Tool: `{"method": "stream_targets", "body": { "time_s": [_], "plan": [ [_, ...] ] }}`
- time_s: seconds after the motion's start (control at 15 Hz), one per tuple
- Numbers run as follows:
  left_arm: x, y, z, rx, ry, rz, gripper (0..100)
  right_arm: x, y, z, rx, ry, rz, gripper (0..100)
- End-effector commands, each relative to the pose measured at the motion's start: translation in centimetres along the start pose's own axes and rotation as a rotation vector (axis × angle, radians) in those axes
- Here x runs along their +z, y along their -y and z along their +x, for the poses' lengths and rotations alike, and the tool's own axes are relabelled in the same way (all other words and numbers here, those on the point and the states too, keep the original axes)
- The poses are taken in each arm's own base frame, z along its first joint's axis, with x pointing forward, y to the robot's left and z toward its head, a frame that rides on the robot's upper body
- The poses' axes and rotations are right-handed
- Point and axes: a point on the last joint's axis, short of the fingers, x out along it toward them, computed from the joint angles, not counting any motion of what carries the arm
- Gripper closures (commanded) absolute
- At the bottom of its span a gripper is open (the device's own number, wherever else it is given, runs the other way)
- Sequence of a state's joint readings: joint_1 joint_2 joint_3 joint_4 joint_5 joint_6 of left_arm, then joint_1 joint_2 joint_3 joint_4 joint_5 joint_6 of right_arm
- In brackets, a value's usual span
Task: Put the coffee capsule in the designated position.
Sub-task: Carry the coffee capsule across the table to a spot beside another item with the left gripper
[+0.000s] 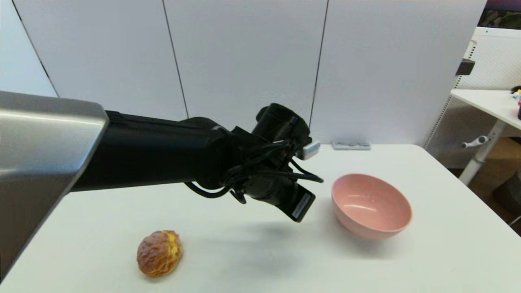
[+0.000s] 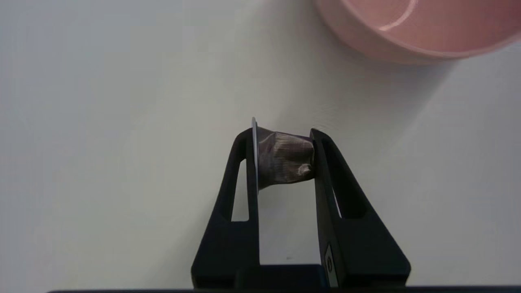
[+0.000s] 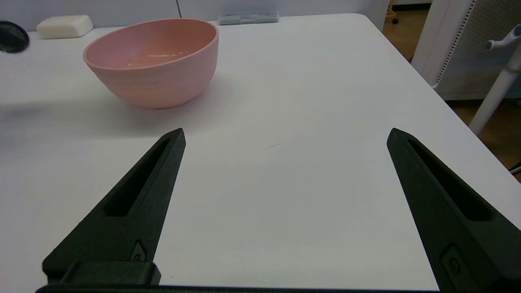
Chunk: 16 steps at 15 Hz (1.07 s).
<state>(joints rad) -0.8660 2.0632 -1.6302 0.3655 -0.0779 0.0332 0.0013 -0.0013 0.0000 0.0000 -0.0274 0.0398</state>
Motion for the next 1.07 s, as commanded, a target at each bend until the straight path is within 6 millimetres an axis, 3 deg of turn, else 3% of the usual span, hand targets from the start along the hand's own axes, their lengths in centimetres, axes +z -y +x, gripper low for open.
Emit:
{"method": "stream_targets", "body": {
  "time_s": [0.07,0.4,0.87,0.93,1.07],
  "plan": [
    [-0.6,1.9,3.1,-0.035,-0.044,0.036,100,0.0,0.0,0.0,0.0,0.0,0.0,0],
    [-0.4,2.1,5.0,-0.039,-0.024,0.042,100,0.0,0.0,0.0,0.0,-0.001,0.008,0],
    [-0.6,1.5,5.2,-0.029,-0.033,0.027,100,0.0,0.0,0.0,0.0,-0.001,0.006,0],
    [-0.6,1.4,5.2,-0.028,-0.034,0.026,0,0.0,0.0,0.0,0.0,-0.001,0.006,0],
    [-0.7,1.3,5.3,-0.027,-0.037,0.023,0,0.0,0.0,0.0,0.0,-0.001,0.006,0]
  ]
}}
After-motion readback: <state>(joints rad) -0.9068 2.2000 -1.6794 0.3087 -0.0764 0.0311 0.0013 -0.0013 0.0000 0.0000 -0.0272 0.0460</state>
